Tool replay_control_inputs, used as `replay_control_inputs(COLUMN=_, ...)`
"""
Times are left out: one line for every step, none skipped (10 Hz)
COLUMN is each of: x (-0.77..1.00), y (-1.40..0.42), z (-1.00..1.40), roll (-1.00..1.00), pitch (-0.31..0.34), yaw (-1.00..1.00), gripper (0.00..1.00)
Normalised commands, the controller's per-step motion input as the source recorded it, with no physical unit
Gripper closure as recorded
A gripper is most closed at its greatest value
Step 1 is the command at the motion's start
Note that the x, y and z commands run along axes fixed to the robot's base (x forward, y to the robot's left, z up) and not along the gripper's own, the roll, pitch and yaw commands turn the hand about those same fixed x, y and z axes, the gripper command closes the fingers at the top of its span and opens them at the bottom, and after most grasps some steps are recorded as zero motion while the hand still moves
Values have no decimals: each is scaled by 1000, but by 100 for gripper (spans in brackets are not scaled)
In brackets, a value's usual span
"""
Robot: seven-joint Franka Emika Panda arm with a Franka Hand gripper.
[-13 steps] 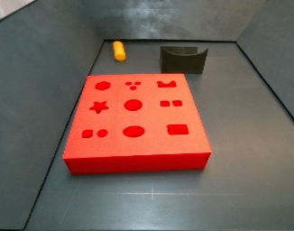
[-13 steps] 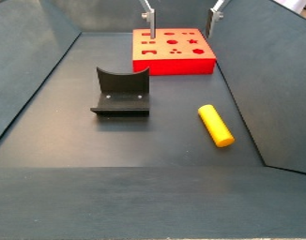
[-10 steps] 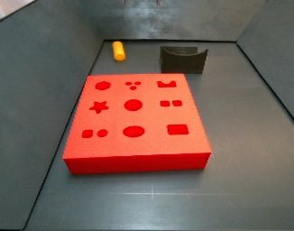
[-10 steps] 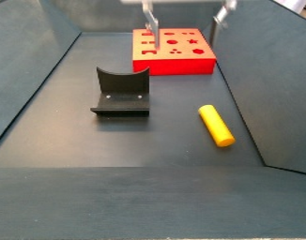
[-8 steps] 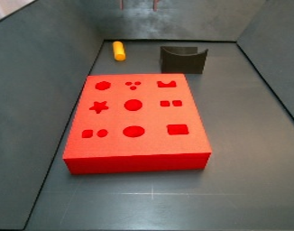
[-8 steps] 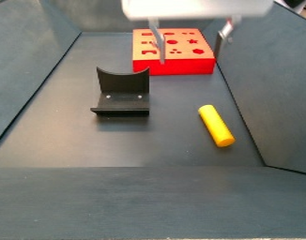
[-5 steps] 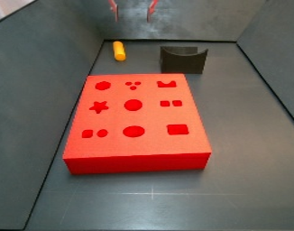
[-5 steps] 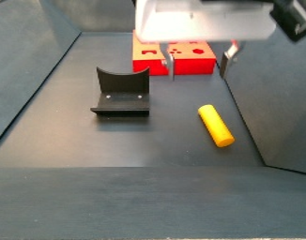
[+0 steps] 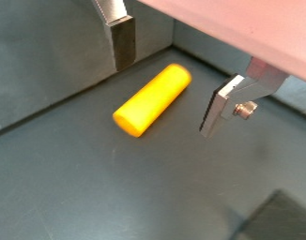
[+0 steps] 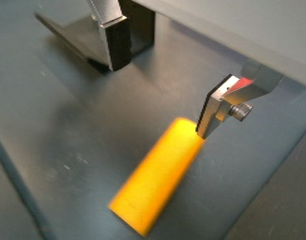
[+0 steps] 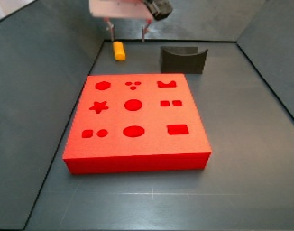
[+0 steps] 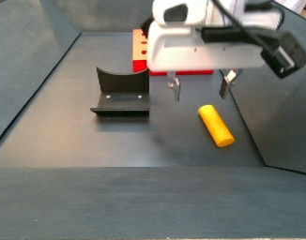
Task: Pick up the oval object. Move up. Place the oval object on the fixture. Regrasp the oval object. Move to above the board. Insert the oval object.
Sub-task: Pick up the oval object.
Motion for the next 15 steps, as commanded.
replay_control_inputs(x=-523, y=0, z=-809, roll=220, pitch=-143, yaw=0, gripper=0)
replay_control_inputs(x=-929, y=197, z=-651, roll=97, pitch=-276, yaw=-20, gripper=0)
replay_control_inputs(x=-940, y=300, z=-571, roll=30, pitch=-287, yaw=-77, gripper=0)
replay_control_inputs(x=-263, y=163, z=-329, roll=0, pitch=-144, yaw=-66, gripper=0)
replay_control_inputs(x=40, y=0, z=0, roll=0, pitch=0, yaw=-31, gripper=0)
replay_control_inputs(x=280, y=0, z=-114, roll=0, pitch=23, yaw=-123, gripper=0)
replay_control_inputs(x=534, y=46, z=-309, roll=16, pitch=84, yaw=-89, gripper=0)
replay_control_inputs(x=286, y=37, z=-240, roll=0, pitch=34, yaw=-86, gripper=0)
replay_control_inputs(x=3, y=0, z=-117, roll=0, pitch=0, yaw=-3, gripper=0)
replay_control_inputs(x=0, y=0, z=-37, roll=0, pitch=0, yaw=-49, gripper=0)
replay_control_inputs(x=-34, y=0, z=0, roll=0, pitch=0, yaw=0, gripper=0)
replay_control_inputs(x=-474, y=-54, z=0, roll=17, pitch=0, yaw=-231, gripper=0)
replay_control_inputs(x=-306, y=0, z=74, roll=-86, pitch=-57, yaw=-154, gripper=0)
replay_control_inputs(x=0, y=0, z=0, roll=-39, pitch=0, yaw=0, gripper=0)
replay_control_inputs(x=34, y=0, z=0, roll=-40, pitch=0, yaw=0, gripper=0)
